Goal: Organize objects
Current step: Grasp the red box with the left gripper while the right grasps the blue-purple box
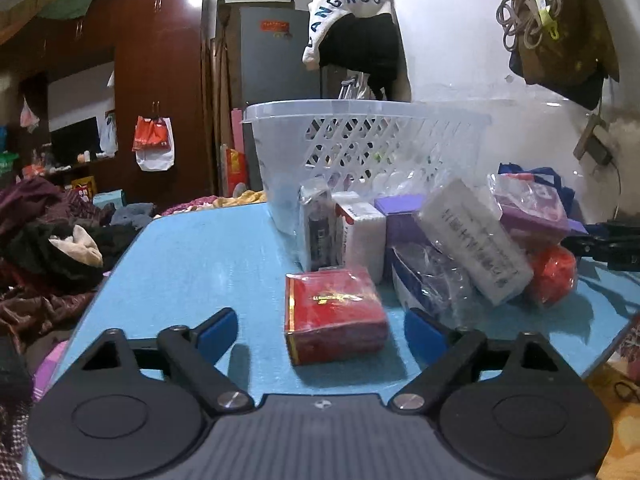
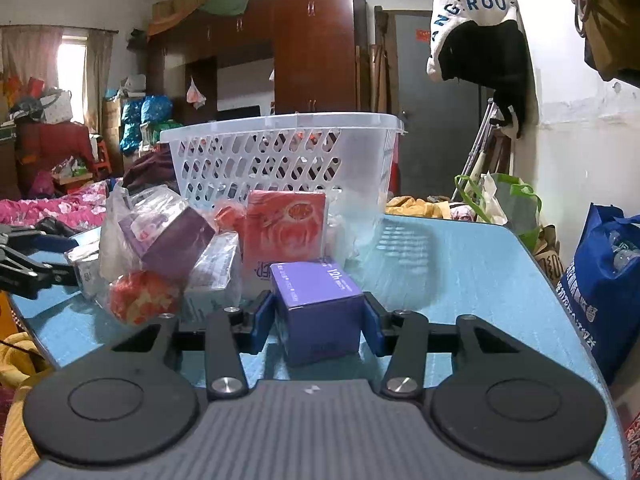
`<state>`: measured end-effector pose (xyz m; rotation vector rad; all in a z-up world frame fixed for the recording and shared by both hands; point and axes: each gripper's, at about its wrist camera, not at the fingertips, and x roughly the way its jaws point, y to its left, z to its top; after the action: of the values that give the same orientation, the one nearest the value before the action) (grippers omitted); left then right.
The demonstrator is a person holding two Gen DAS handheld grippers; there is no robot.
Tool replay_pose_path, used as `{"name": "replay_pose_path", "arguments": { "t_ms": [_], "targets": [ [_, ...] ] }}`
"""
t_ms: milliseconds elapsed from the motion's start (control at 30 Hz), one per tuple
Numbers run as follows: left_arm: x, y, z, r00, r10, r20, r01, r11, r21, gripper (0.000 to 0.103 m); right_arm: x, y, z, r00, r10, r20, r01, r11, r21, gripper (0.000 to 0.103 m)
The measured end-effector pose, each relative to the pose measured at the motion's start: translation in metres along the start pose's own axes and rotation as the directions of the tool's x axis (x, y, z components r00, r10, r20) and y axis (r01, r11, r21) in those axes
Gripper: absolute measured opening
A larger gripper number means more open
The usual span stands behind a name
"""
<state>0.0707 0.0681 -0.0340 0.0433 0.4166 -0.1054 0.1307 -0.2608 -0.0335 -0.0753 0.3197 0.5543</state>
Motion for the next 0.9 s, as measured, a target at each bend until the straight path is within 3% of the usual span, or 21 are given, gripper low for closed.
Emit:
{"name": "replay_pose_path", "arguments": {
  "t_ms": [67,100,167,500,900],
  "targets": [
    [-0.002,0.001,0.000,1.000,-0.006,0.007,0.006,1.000,-0.006,0.055,-0.002,-0.002,0.000,1.000,-0.002,0.011,0.002,1.000,0.010,0.049],
    [-0.003,0.001,0.000,1.000,-0.004,0.013,0.005,1.000,-0.007,0.052,-0.003,-0.002,0.000,1.000,-0.001,0.015,0.000,1.000,0.013,0.049],
    [-0.005,0.001,-0.002,0.999,0.031,0.038,-0.031,1.000,-0.001,0.052,-0.005,-0.003,0.001,1.000,0.001,0.025,-0.001,1.000,0.017,0.049],
    [-0.024,0.003,0.005,0.987,0.054,0.149,-0.052,0.998,-0.018,0.052,-0.019,-0.010,0.007,0.996,-0.010,0.088,0.006,0.999,0.047,0.049],
    [-0.027,0.006,0.012,0.984,0.051,0.170,-0.047,0.998,-0.030,0.052,-0.024,-0.014,0.009,0.993,-0.026,0.115,0.018,0.998,0.063,0.049]
  ]
}}
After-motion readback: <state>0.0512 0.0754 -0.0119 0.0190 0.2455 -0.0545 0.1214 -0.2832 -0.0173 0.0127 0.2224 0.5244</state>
